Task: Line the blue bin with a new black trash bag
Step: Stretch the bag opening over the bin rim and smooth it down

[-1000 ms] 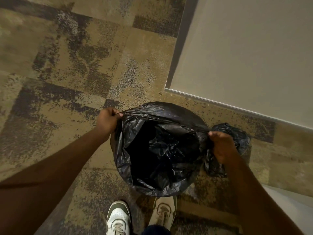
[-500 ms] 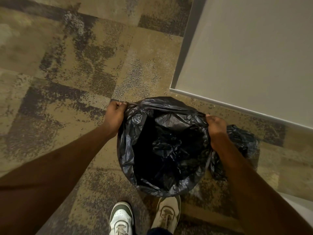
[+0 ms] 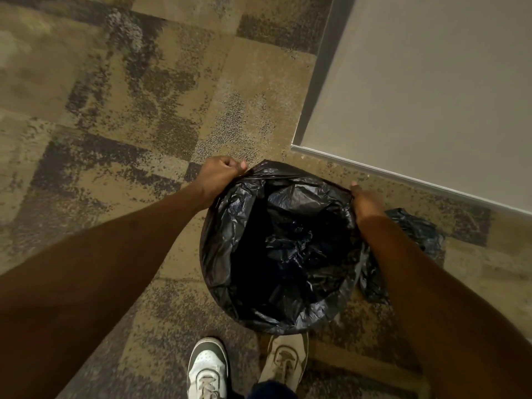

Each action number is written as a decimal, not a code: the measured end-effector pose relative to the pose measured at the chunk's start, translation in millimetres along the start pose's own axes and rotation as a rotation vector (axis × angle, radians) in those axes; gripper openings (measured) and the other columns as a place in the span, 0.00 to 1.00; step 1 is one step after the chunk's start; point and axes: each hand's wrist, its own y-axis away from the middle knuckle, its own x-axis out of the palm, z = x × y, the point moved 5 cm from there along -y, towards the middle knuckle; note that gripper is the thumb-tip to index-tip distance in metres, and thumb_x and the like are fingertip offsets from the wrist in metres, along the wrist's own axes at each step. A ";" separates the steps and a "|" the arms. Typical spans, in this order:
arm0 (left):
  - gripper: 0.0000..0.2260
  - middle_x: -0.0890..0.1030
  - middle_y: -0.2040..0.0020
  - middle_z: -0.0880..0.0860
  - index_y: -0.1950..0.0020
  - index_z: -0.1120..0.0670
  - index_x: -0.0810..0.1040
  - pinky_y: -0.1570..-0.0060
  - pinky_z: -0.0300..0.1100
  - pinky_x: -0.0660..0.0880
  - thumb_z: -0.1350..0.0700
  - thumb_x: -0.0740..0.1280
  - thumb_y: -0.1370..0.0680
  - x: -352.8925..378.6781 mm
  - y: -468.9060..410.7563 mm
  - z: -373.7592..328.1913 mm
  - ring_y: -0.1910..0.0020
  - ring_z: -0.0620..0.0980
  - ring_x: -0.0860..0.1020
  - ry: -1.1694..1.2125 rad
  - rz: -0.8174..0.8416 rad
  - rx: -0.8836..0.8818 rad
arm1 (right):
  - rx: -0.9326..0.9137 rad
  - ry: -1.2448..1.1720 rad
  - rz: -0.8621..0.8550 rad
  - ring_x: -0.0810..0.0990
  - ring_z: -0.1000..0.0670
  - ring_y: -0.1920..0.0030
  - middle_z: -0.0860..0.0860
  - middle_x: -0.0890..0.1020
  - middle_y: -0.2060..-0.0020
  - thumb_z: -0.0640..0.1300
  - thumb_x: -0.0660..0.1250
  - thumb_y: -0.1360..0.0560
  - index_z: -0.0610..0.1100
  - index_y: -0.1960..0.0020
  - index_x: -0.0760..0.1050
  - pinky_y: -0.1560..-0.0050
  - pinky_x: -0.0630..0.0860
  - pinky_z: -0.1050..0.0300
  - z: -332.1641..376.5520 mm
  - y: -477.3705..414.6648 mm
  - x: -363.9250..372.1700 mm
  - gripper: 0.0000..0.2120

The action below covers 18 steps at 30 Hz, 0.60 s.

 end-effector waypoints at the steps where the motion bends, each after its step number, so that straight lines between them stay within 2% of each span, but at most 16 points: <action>1: 0.09 0.74 0.68 0.51 0.65 0.57 0.74 0.66 0.37 0.71 0.57 0.71 0.27 1.9 1.2 -1.4 0.67 0.46 0.73 0.037 0.106 -0.002 | -0.049 0.008 -0.016 0.77 0.36 0.43 0.33 0.77 0.40 0.55 0.62 0.23 0.28 0.41 0.71 0.47 0.72 0.50 2.3 2.1 -0.9 0.29; 3: 0.09 0.76 0.68 0.48 0.65 0.55 0.75 0.65 0.34 0.70 0.60 0.75 0.33 1.6 4.7 -6.9 0.68 0.42 0.74 -0.060 0.259 0.022 | -0.188 0.043 0.014 0.75 0.35 0.42 0.31 0.76 0.41 0.57 0.59 0.22 0.27 0.41 0.71 0.44 0.72 0.47 6.2 9.7 -1.6 0.30; 5: 0.11 0.76 0.68 0.50 0.65 0.55 0.76 0.67 0.35 0.69 0.59 0.78 0.36 -2.2 4.7 -14.7 0.68 0.43 0.73 -0.124 0.263 0.043 | -0.334 0.000 0.126 0.77 0.41 0.42 0.41 0.80 0.45 0.56 0.59 0.22 0.33 0.41 0.74 0.47 0.74 0.51 13.8 16.9 -1.6 0.26; 7: 0.10 0.76 0.68 0.54 0.64 0.56 0.77 0.69 0.36 0.69 0.60 0.78 0.36 -5.9 1.9 -20.4 0.69 0.46 0.73 -0.101 0.227 0.043 | -0.421 -0.027 0.314 0.79 0.47 0.45 0.52 0.81 0.49 0.49 0.67 0.25 0.43 0.42 0.77 0.53 0.75 0.60 25.2 24.1 3.4 0.15; 9: 0.07 0.77 0.69 0.54 0.63 0.57 0.77 0.68 0.36 0.69 0.62 0.75 0.32 -4.2 -0.3 -25.9 0.70 0.46 0.73 -0.100 0.215 0.055 | -0.514 0.044 0.449 0.82 0.54 0.52 0.52 0.82 0.52 0.41 0.74 0.33 0.47 0.47 0.79 0.56 0.77 0.66 36.4 26.3 11.3 0.15; 11: 0.07 0.77 0.74 0.48 0.65 0.57 0.77 0.72 0.33 0.67 0.61 0.71 0.27 -3.1 -4.5 -26.2 0.75 0.42 0.72 -0.108 0.172 0.073 | -0.625 0.124 0.426 0.80 0.62 0.60 0.55 0.83 0.58 0.41 0.76 0.36 0.50 0.56 0.80 0.60 0.74 0.72 49.2 30.5 16.5 0.11; 12: 0.10 0.75 0.75 0.48 0.66 0.56 0.76 0.72 0.34 0.66 0.60 0.69 0.25 -3.7 -6.4 -25.1 0.75 0.42 0.71 -0.124 0.128 0.078 | -0.664 0.134 0.398 0.80 0.63 0.64 0.55 0.83 0.61 0.42 0.76 0.35 0.51 0.60 0.80 0.62 0.73 0.71 54.9 31.7 18.7 0.08; 15: 0.12 0.73 0.72 0.51 0.68 0.55 0.75 0.68 0.39 0.65 0.59 0.67 0.24 -3.3 -10.8 -15.7 0.71 0.46 0.69 -0.206 0.018 0.048 | -0.680 0.143 0.317 0.79 0.57 0.67 0.54 0.82 0.67 0.44 0.76 0.33 0.49 0.66 0.79 0.60 0.75 0.63 66.6 29.3 25.5 0.06; 18: 0.13 0.72 0.73 0.52 0.69 0.56 0.76 0.69 0.39 0.64 0.59 0.66 0.24 0.3 -12.6 -3.0 0.72 0.47 0.68 -0.342 -0.021 -0.043 | -0.559 0.265 0.273 0.78 0.51 0.65 0.48 0.81 0.66 0.42 0.74 0.32 0.41 0.66 0.78 0.57 0.75 0.58 65.4 16.4 37.9 0.08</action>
